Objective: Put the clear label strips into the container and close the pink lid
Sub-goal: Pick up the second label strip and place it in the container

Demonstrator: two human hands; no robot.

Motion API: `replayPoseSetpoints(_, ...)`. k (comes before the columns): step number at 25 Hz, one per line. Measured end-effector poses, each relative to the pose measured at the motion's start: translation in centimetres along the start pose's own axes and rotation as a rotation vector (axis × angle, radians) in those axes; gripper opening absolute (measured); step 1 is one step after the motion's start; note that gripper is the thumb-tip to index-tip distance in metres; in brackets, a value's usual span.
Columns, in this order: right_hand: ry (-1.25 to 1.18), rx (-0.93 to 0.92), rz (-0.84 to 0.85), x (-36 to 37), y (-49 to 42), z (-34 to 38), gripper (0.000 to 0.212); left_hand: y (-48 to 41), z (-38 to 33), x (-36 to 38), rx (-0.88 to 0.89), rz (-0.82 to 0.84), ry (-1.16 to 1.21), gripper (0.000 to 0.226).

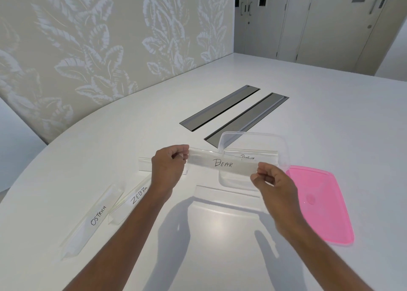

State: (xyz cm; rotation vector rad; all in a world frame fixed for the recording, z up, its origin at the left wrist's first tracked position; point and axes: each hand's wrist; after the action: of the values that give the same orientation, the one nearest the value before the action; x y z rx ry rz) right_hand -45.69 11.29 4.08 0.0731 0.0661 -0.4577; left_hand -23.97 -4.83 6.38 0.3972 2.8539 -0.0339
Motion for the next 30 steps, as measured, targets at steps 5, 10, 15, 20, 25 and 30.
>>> replayPoseSetpoints(5, 0.012, -0.007, -0.04, -3.1, -3.5, 2.2, 0.039, -2.2, -2.4, 3.3, 0.031, 0.013, 0.028, 0.037)
replayPoseSetpoints(10, 0.034, -0.005, -0.089, -5.9, -7.0, 3.8, 0.039, -4.4, -4.0, 6.5, 0.039, 0.052, 0.055, 0.037)
replayPoseSetpoints(15, 0.104, 0.02, -0.11, -8.2, -10.4, 4.7, 0.034, -6.3, -4.7, 8.8, 0.0, 0.092, 0.091, 0.044)
replayPoseSetpoints(20, 0.215, 0.077, -0.114, -9.1, -13.2, 3.6, 0.042, -7.7, -4.5, 10.3, -0.04, 0.105, 0.073, 0.046)
replayPoseSetpoints(25, 0.285, 0.127, -0.1, -9.0, -14.6, 1.7, 0.041, -8.9, -3.1, 11.4, -0.093, 0.132, -0.023, 0.045)
replayPoseSetpoints(30, 0.325, 0.154, -0.078, -8.8, -15.3, 0.7, 0.043, -9.3, -2.5, 12.0, -0.12, 0.121, -0.055, 0.048)
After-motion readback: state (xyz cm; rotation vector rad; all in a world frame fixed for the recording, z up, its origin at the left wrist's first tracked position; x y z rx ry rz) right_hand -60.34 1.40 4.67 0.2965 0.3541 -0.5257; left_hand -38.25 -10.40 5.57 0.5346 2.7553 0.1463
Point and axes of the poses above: each hand's wrist, its own y-axis away from the middle knuckle, its own x-axis out of the palm, z = x × y, and after that the axes turned 15 degrees about z, right-handed
